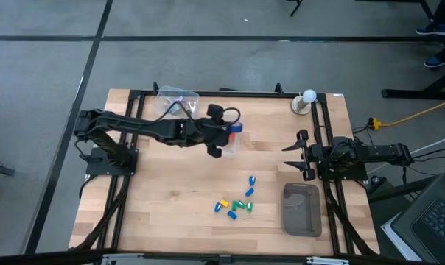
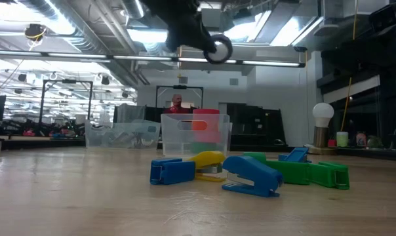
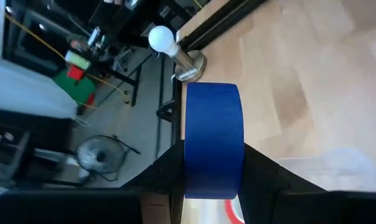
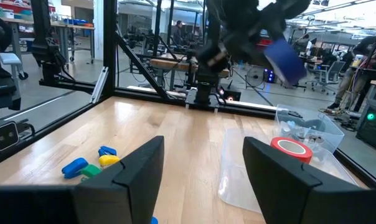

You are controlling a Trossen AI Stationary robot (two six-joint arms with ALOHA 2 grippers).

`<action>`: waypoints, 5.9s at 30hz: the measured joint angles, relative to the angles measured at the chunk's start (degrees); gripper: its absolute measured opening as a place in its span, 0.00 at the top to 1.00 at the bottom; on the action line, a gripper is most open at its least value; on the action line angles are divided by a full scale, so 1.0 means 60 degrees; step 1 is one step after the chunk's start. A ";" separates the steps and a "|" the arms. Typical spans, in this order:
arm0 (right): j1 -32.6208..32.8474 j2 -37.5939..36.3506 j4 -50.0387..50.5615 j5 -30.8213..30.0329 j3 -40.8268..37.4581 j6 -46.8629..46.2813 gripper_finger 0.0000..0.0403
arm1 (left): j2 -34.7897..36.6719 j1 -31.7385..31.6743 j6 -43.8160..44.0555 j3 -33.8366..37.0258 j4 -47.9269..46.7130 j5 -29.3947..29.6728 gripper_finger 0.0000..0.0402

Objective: Pick and place Stapler, Stapler remover, tape
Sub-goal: Put the blue tape into the bottom transparent bin

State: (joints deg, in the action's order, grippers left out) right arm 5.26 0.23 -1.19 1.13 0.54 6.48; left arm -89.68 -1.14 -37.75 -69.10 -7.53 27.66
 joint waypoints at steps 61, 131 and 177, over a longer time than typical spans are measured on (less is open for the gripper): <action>0.0000 0.0003 -0.0001 -0.0004 0.0000 0.0000 0.44 | -0.1240 -0.0829 -0.0952 0.0007 0.0517 0.0597 0.72; 0.0000 0.0000 -0.0001 0.0000 0.0000 0.0000 0.44 | -0.1640 -0.0811 -0.1574 0.0007 0.0496 0.0962 0.71; 0.0003 0.0000 -0.0001 0.0000 0.0000 0.0003 0.44 | -0.2057 -0.1013 -0.2322 0.0004 -0.0377 0.0928 0.71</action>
State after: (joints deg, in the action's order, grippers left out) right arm 5.28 0.23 -1.19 1.12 0.54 6.50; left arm -102.02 -7.21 -51.68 -69.08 -9.79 33.23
